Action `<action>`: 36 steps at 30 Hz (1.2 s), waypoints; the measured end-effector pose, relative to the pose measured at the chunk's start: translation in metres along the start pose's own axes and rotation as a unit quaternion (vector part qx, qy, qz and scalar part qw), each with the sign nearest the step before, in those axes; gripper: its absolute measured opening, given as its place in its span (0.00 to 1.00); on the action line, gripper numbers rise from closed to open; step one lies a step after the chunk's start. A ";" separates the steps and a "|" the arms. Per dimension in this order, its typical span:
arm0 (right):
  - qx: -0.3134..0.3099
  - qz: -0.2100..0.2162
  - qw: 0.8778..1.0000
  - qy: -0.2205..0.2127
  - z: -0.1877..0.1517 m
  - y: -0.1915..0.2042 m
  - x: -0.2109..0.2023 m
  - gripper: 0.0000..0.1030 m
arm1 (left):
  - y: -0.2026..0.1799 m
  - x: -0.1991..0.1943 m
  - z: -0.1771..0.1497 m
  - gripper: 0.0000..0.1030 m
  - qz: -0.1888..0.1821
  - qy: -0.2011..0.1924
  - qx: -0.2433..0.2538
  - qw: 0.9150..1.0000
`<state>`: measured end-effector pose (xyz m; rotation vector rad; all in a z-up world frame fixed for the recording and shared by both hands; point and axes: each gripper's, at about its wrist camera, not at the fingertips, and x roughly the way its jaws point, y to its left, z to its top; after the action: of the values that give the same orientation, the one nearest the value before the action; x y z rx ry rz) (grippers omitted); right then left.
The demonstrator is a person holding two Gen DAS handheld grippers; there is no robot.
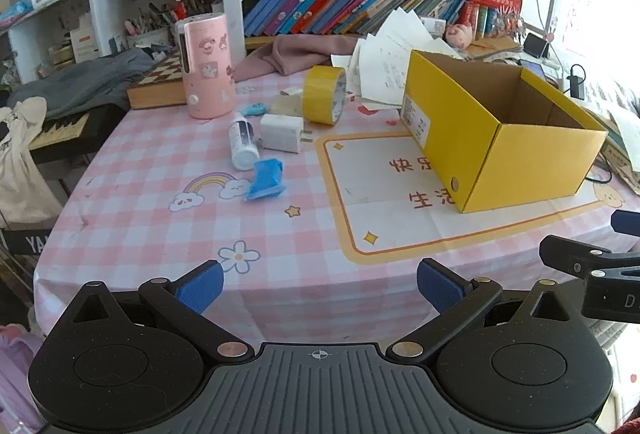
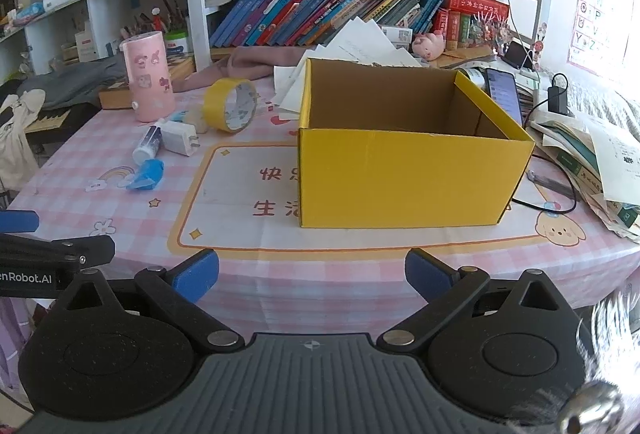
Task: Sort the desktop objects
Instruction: 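Move both tools toward the small items beside the pink cup, then grasp the blue plastic bag with the left gripper while the right gripper grasps the white charger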
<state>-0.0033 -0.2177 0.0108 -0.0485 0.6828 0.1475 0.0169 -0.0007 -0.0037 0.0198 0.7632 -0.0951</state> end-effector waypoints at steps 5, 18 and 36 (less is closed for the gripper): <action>-0.009 0.007 1.000 -0.001 0.004 0.007 0.000 0.98 | 0.006 -0.003 0.000 1.00 0.004 -0.004 -0.013 1.000; -0.035 0.048 0.998 0.017 0.012 0.026 0.012 0.90 | 0.023 -0.008 -0.005 1.00 0.012 -0.010 -0.039 0.999; -0.058 0.158 0.986 0.017 0.050 0.058 0.063 0.79 | 0.050 0.021 0.007 0.99 0.049 0.005 -0.062 0.997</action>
<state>0.0676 -0.1484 0.0099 -0.0542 0.7129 0.4928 0.0417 0.0474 -0.0139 -0.0599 0.7748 0.0458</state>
